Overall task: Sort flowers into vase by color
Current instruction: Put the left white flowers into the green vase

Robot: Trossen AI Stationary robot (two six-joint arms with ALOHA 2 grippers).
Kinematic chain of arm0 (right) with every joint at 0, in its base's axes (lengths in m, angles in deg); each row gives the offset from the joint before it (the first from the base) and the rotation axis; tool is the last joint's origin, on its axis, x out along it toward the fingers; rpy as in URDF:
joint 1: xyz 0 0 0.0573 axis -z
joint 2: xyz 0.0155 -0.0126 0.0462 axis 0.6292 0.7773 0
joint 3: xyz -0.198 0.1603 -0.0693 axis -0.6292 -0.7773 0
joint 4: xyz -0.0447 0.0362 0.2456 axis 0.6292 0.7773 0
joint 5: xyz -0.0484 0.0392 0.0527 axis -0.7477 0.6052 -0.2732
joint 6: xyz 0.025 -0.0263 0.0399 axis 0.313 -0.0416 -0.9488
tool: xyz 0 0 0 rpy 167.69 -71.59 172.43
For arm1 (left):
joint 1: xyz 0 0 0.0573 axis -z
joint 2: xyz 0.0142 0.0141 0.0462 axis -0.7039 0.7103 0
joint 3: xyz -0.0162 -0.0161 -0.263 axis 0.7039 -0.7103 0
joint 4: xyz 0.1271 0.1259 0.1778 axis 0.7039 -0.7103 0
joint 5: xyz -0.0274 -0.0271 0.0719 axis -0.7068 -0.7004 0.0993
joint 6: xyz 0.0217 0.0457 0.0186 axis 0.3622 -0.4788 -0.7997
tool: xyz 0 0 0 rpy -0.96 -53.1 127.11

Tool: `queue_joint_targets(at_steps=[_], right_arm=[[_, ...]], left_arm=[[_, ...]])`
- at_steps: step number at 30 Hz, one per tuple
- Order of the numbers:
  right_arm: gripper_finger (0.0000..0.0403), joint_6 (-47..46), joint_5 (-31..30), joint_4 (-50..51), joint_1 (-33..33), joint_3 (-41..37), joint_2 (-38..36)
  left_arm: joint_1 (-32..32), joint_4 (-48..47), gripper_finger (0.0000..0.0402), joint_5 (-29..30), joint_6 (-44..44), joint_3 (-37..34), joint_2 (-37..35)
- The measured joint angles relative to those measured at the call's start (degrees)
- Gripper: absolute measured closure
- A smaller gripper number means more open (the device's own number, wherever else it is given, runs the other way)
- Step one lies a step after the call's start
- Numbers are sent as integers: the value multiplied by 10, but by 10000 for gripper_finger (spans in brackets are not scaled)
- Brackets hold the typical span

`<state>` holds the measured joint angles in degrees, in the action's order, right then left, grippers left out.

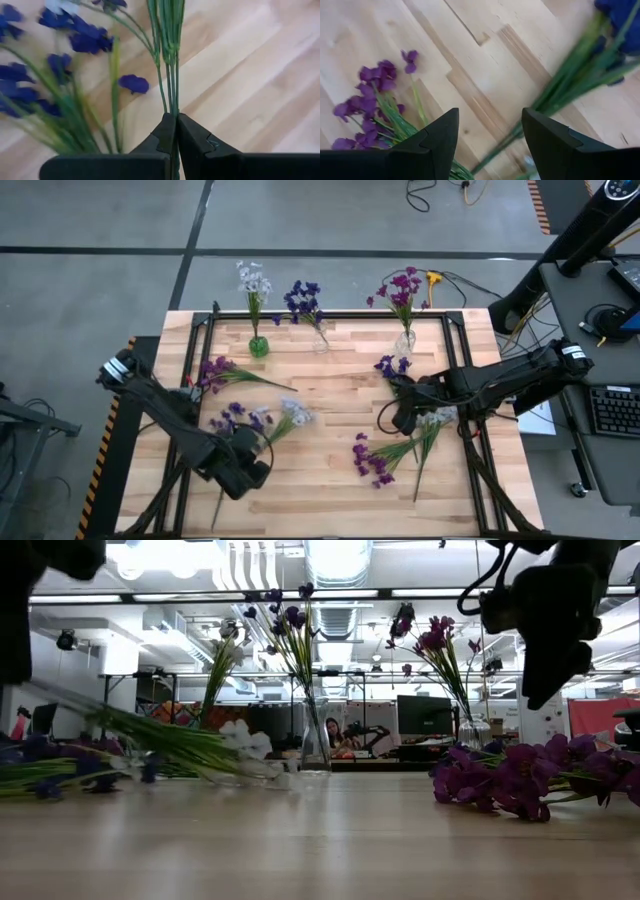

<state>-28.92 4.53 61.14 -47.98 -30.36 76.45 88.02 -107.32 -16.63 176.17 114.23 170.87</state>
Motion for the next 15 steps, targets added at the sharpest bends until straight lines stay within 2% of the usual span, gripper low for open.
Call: queue_joint_targets(at_steps=[5,15], right_arm=[[193,9,-17,-23,0,0,0],[193,7,-27,-28,0,0,0]], left_arm=[[10,-42,401,36,0,0,-46],[11,-101,401,44,2,0,-96]])
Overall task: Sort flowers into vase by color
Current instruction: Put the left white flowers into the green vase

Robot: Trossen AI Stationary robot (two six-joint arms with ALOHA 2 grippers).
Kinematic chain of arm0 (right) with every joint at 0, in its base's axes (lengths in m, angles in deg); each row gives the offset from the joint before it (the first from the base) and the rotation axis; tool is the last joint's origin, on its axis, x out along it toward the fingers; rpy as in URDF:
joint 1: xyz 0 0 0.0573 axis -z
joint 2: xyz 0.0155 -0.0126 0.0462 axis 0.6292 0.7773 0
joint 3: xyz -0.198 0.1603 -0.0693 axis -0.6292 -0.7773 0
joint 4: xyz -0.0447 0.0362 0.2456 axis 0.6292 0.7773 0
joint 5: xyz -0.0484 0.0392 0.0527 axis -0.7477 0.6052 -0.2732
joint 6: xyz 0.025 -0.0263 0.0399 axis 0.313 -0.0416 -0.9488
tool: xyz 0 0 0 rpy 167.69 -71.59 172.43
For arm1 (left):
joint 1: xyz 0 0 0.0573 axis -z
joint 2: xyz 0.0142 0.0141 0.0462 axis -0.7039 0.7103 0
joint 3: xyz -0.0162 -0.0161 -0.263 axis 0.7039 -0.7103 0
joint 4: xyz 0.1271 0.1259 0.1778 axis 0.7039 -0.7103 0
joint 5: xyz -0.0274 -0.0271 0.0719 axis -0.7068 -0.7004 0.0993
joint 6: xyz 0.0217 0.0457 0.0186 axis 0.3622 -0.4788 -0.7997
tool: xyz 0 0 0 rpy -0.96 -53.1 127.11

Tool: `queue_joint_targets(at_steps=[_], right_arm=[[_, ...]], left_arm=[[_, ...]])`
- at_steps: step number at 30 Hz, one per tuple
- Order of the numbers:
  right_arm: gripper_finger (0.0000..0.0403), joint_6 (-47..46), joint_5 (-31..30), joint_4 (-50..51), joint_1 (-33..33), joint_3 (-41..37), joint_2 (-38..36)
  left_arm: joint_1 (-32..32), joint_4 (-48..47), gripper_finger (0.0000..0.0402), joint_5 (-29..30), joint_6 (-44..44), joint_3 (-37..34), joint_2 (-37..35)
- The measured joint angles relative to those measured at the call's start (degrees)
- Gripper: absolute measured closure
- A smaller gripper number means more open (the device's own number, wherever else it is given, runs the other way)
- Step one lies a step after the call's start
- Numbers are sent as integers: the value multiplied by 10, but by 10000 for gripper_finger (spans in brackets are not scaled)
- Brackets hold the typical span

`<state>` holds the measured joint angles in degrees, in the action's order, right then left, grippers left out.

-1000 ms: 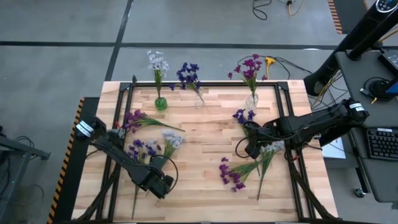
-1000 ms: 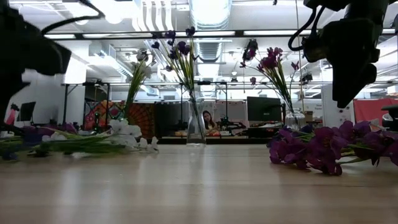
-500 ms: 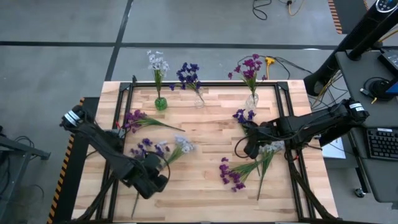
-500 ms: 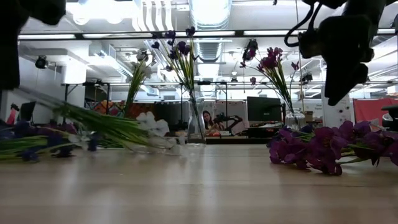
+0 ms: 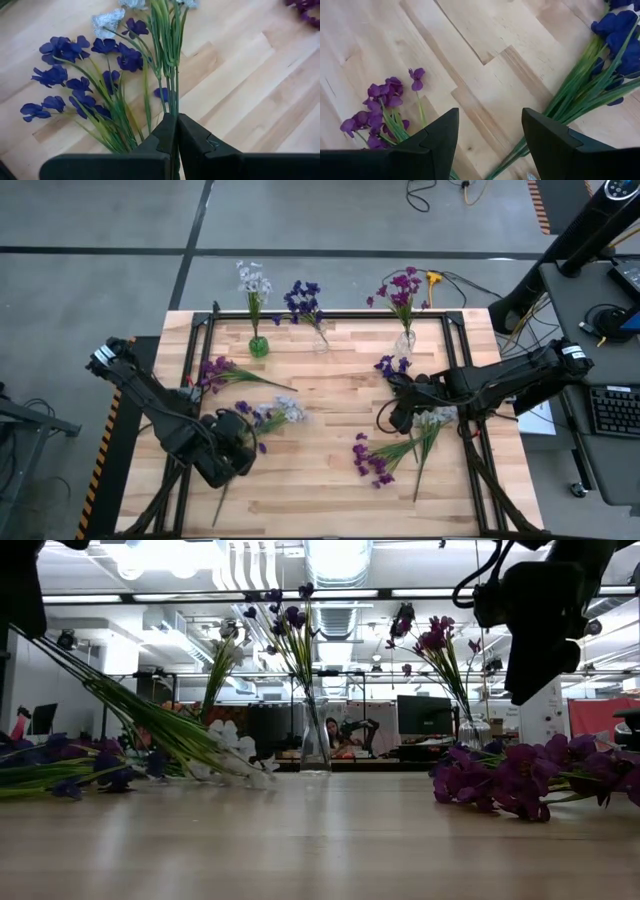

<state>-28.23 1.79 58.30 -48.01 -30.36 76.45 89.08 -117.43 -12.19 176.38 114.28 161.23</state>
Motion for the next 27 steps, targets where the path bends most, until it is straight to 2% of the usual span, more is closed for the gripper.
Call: queue_joint_targets(at_steps=[4,10,14,19,27], right_arm=[[193,0,0,-5,0,0,0],[193,8,-16,-7,-1,0,0],[193,30,-45,-13,-4,0,0],[193,67,-48,-55,-5,0,0],[193,113,-48,-97,-5,0,0]], left_arm=[[7,1,401,22,-4,0,-25],[26,-4,401,113,-29,35,-56],[28,-19,401,152,-56,69,-58],[28,-23,401,195,-101,113,-45],[28,-26,401,202,-153,150,-11]])
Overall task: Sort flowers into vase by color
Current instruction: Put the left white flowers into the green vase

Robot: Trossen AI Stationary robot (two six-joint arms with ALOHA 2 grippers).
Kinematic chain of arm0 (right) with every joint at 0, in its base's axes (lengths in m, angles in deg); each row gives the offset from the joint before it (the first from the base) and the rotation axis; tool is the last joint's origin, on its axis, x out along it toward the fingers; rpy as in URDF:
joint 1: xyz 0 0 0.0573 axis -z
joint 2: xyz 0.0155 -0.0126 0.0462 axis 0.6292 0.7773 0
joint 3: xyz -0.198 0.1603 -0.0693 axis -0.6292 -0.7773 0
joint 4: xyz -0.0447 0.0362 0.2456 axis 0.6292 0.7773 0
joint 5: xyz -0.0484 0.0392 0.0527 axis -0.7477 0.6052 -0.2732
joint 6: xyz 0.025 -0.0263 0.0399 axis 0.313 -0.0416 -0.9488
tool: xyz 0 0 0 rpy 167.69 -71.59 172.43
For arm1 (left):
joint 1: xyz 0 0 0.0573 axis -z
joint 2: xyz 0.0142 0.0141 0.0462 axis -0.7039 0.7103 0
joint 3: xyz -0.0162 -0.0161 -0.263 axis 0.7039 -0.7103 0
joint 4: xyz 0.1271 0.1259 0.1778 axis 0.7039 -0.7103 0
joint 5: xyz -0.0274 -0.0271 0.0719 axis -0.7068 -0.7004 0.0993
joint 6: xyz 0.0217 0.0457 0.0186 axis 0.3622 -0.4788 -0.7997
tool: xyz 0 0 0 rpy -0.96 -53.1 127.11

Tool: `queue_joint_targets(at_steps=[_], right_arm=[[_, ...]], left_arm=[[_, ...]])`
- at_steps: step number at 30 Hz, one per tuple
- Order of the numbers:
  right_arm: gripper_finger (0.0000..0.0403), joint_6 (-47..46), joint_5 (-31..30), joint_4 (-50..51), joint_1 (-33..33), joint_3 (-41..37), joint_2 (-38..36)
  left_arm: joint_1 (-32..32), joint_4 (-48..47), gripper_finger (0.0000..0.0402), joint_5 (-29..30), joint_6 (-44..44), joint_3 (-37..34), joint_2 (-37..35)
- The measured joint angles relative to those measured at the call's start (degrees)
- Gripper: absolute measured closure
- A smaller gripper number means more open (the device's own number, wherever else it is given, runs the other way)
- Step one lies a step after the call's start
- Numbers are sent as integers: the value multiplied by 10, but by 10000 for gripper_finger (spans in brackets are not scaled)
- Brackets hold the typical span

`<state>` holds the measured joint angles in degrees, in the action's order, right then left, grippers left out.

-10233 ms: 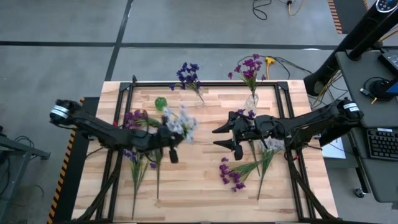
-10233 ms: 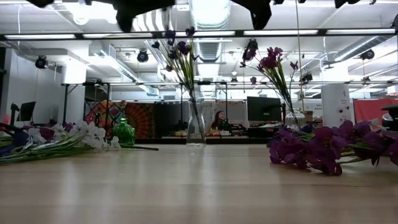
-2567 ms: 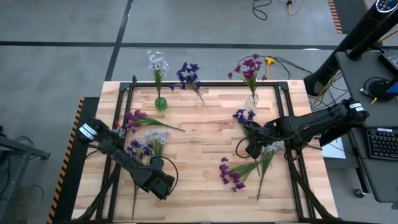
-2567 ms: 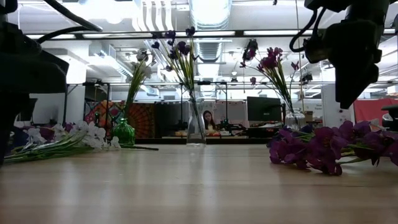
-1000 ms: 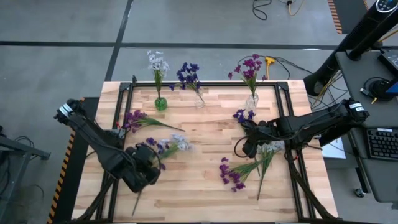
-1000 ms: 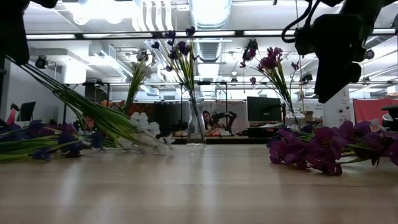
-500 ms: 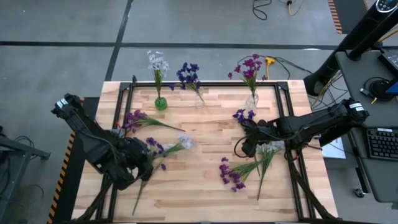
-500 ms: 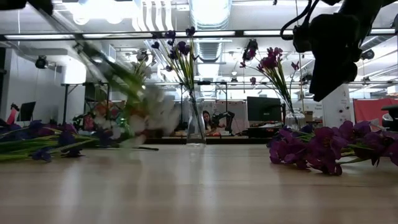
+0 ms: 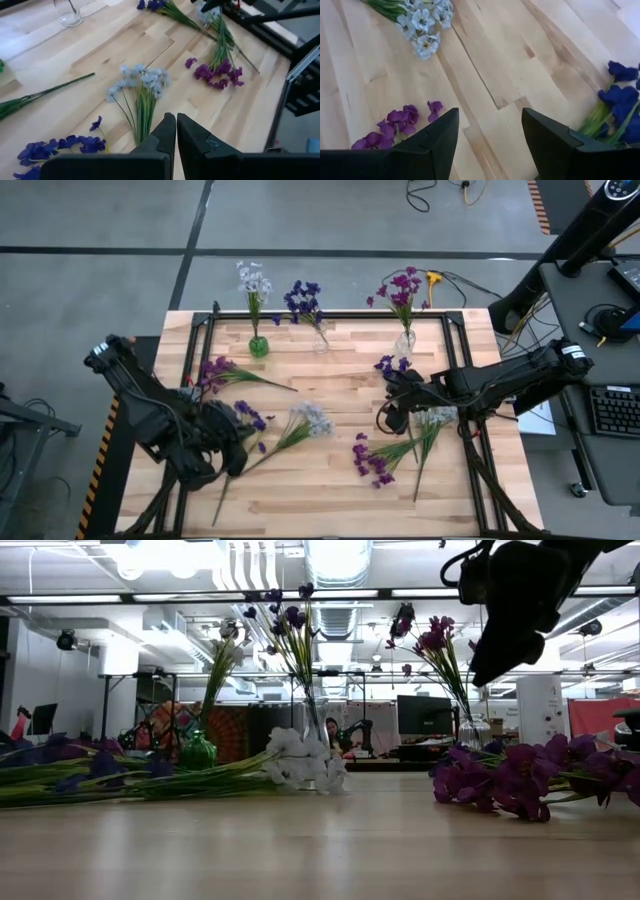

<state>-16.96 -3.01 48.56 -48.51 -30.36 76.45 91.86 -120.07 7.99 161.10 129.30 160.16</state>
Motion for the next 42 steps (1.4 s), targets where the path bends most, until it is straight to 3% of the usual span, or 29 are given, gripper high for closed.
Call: queue_joint_targets(at_steps=[9,19,22,31,42], right_arm=[[193,4,0,0,0,0,0],[193,14,0,-14,0,0,0],[193,19,0,-16,0,0,0],[193,33,0,-16,0,0,0],[193,41,0,-16,0,0,0]], left_arm=[[0,12,380,-28,-69,-10,99],[-15,67,234,-30,-86,-11,228],[-29,96,211,-32,-119,-12,260],[-71,140,219,-56,-188,-43,282],[-78,421,229,-91,-259,-249,181]])
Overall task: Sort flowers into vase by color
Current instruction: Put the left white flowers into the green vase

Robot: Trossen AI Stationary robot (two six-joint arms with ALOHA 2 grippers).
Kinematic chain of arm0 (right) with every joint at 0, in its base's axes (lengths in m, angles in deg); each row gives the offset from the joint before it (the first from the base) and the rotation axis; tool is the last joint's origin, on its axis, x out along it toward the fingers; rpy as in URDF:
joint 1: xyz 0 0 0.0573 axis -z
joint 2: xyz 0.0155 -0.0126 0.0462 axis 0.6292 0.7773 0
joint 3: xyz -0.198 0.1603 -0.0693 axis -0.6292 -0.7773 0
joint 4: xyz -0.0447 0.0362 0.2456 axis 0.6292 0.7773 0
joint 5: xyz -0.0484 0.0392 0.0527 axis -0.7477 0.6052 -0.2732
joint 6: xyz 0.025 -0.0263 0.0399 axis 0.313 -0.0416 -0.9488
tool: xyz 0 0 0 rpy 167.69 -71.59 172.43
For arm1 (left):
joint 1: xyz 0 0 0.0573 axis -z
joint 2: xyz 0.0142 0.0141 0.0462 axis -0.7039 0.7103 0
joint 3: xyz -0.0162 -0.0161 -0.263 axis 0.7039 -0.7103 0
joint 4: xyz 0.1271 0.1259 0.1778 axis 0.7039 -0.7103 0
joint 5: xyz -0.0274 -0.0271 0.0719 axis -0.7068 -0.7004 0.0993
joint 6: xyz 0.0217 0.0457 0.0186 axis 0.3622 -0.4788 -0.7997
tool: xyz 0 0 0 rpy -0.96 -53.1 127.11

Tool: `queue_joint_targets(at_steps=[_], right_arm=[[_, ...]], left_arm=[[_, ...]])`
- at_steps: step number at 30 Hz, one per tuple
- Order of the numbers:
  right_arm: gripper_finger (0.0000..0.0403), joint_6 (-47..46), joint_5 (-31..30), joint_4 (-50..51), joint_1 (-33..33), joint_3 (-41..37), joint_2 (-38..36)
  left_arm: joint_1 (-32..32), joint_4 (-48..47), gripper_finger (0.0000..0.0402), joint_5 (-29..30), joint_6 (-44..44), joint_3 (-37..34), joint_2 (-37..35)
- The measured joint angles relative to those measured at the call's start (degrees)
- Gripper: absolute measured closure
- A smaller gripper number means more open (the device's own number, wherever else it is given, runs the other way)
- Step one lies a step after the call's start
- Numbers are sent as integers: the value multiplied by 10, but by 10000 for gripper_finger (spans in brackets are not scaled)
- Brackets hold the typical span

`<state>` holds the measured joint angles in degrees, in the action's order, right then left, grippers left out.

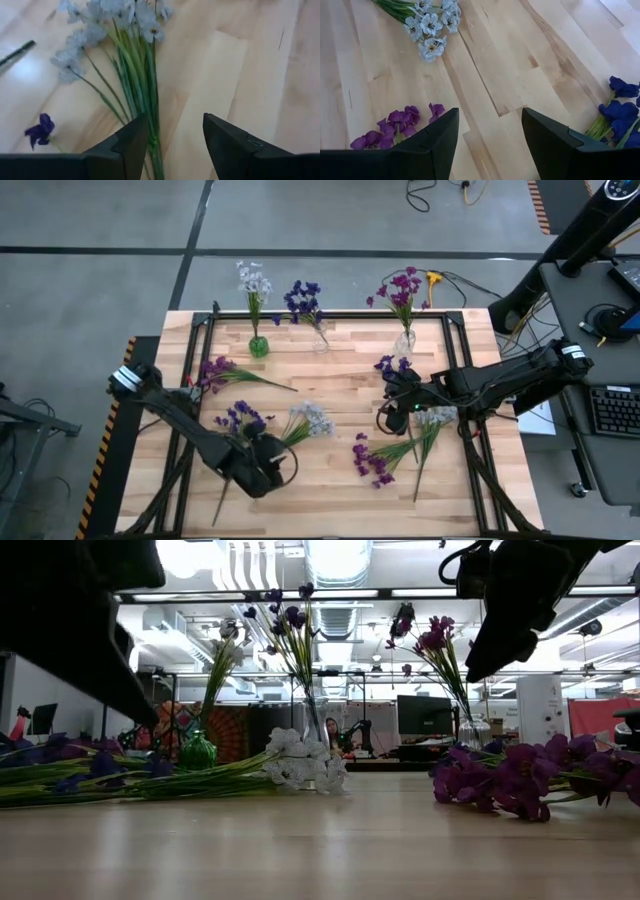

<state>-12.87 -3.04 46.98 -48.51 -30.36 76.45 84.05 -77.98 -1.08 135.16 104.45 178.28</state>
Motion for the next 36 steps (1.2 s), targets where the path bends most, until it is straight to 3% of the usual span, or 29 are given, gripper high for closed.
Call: queue_joint_targets(at_steps=[4,8,36], right_arm=[[193,2,-2,0,0,0,0],[193,2,-10,0,0,0,0],[193,17,-11,-9,0,0,0]], left_arm=[[-2,90,229,-1,-20,-68,-9],[-6,118,229,6,-23,-102,-3],[-11,188,229,24,5,-152,6]])
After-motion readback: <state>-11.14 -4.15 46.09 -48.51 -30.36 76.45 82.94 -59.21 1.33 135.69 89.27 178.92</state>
